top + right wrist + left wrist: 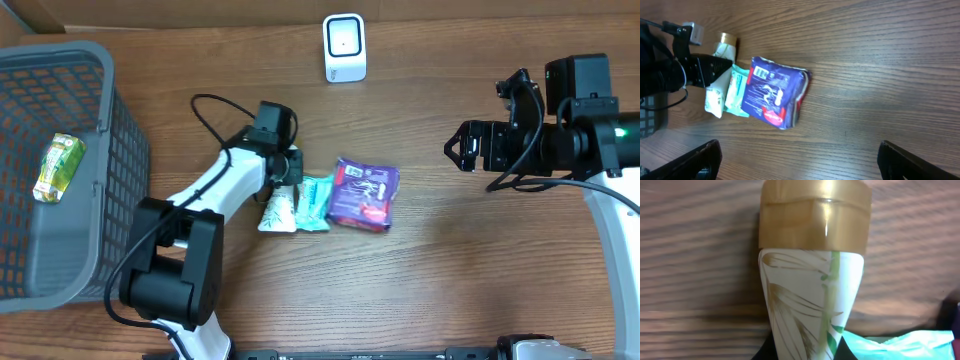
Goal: Scan the item barcode
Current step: 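Place the white tube beside the mint-green pack and release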
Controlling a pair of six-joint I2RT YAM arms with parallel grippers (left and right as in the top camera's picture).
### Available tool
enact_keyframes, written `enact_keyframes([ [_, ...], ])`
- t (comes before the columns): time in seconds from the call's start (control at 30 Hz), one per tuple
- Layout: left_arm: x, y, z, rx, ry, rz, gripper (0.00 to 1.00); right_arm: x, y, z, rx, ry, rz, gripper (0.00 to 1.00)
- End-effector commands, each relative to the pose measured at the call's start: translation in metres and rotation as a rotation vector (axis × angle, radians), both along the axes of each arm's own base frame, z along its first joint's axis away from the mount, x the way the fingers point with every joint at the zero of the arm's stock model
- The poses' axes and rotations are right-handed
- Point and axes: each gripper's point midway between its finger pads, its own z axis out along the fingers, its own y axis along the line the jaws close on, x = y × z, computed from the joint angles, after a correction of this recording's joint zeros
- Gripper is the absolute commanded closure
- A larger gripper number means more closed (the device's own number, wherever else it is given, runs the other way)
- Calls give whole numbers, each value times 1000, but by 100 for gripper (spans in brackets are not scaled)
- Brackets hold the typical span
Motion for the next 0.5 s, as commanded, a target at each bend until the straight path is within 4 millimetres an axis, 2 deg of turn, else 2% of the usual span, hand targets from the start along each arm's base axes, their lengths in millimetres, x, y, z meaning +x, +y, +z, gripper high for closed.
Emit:
enact_keyframes([
  [0.0, -13, -17, -9, -13, 47, -85, 95, 3, 1, 7, -3, -27, 7, 0],
  [0.07, -15, -17, -9, -1, 48, -111, 84, 3, 1, 7, -2, -28, 6, 0],
  [0.13, -15, -15, -7, 7, 50, -110, 63, 3, 1, 7, -3, -27, 6, 0],
  [0.17, -13, -13, -3, 11, 49, -104, 57, 3, 1, 7, -2, -27, 6, 0],
  [0.23, -7, -12, 12, 10, 45, -95, 49, 3, 1, 7, -2, -27, 6, 0],
  [0.33, 11, -6, 56, 23, 6, -73, 47, 3, 1, 7, -2, -27, 6, 0],
  [0.43, 32, 3, 128, 24, -74, -41, 41, 2, 1, 7, -2, -26, 6, 0],
  [0.47, 37, 9, 161, 16, -110, -25, 37, 2, 1, 7, -2, -26, 6, 0],
])
